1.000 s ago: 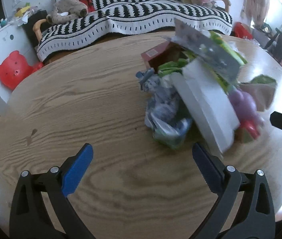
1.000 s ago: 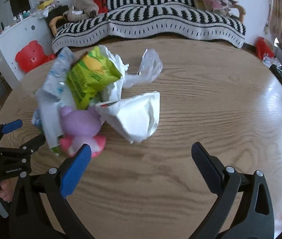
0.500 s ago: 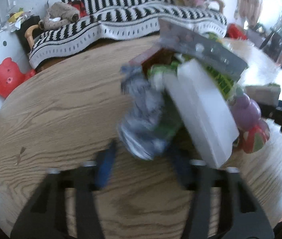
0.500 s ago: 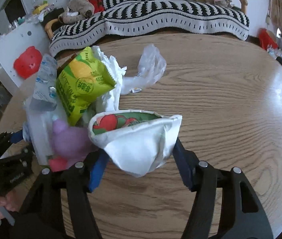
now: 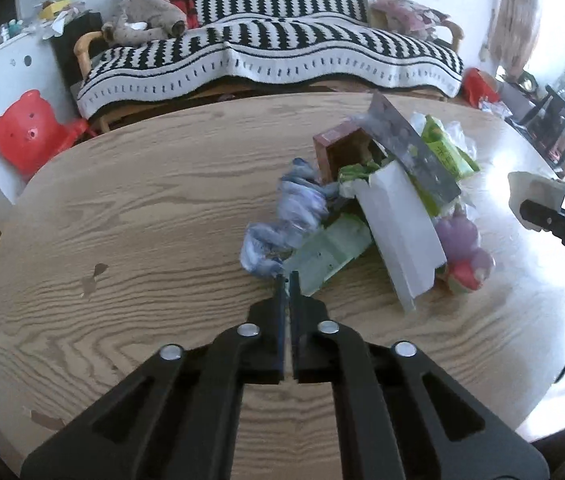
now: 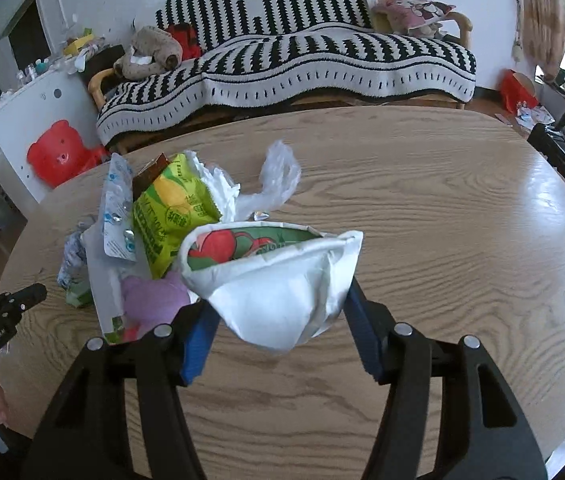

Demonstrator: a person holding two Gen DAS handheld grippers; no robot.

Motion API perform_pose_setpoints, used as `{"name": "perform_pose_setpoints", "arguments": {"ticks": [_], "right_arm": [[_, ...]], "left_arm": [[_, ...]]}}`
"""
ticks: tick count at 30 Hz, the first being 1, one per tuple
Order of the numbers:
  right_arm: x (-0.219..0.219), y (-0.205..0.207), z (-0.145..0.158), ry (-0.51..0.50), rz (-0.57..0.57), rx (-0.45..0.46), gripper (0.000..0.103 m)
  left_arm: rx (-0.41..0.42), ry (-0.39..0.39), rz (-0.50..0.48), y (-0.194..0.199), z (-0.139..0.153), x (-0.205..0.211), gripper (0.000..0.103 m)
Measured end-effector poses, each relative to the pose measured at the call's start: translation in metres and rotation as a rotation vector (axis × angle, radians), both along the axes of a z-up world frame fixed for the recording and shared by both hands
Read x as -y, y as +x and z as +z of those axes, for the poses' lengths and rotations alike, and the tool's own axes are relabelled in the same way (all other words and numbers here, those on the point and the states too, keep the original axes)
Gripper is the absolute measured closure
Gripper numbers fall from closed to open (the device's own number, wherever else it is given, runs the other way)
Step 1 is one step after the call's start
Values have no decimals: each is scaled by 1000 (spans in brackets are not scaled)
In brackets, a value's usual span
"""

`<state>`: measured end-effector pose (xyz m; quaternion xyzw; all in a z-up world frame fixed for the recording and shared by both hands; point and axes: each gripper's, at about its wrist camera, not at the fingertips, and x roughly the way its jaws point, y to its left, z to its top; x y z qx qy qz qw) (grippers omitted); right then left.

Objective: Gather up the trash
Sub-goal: 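Grasp the white tissue with the right tool while the left tool grasps crumpled foil, then carry both items to the black bin and open both tools to drop them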

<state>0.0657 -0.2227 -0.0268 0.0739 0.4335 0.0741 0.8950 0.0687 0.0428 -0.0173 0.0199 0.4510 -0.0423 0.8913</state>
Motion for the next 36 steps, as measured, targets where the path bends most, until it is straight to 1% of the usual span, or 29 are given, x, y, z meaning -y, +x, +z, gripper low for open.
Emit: {"name": "perform_pose_setpoints", "arguments": {"ticks": [3,5,7,8,9,11,13,15,19,21,23,25,26,27,28,29,31,34,36], "right_arm": [[5,-7,1,8,3,-8,44],[6,-11,1,10,2,-12,44],[8,-15,1,15,0,-14,43],[8,-17,1,18,0,-14,43],[8,-18,1,21,-1,-15,43],[7,-19,1,24,0,-17,43],[6,-18,1,26,-1,-18,43],[7,-17,2,31,1,-19,43],[7,-14,1,33,3,-28,43],[7,-11,-3,34,4,-37,43],[6,-9,-5,31,3,-44,43],[5,-7,-8,29,1,-51,43],[5,-6,-9,27,-1,-53,43],[4,-5,-9,25,-2,-54,43],[4,-4,-10,23,-2,-55,43],[4,-4,-10,21,-2,-54,43],[4,-4,-10,19,-1,-53,43],[6,-7,-9,14,-3,-47,43],[10,-9,-6,15,-10,-41,43]], "left_arm": [[5,-2,-16,3,2,-4,103],[44,10,-8,7,5,-8,100],[55,22,-20,17,3,-9,80],[54,33,-19,23,0,-10,48],[64,50,-3,31,-3,-11,30],[80,63,7,45,-8,-15,30],[63,58,6,60,-14,-23,30],[66,75,31,70,-18,-36,31],[19,4,28,89,-34,-59,31],[0,-6,4,95,-43,-59,31],[-11,23,-31,99,-51,-54,31],[-16,40,-39,102,-56,-51,37],[-7,20,-38,103,-55,-52,48],[-2,19,-30,105,-54,-52,63],[-5,20,-25,105,-53,-51,70],[-9,15,-26,102,-54,-50,74],[-18,7,-28,100,-52,-47,75],[6,48,-23,91,-43,-40,75],[15,42,-13,84,-35,-39,75]]}}
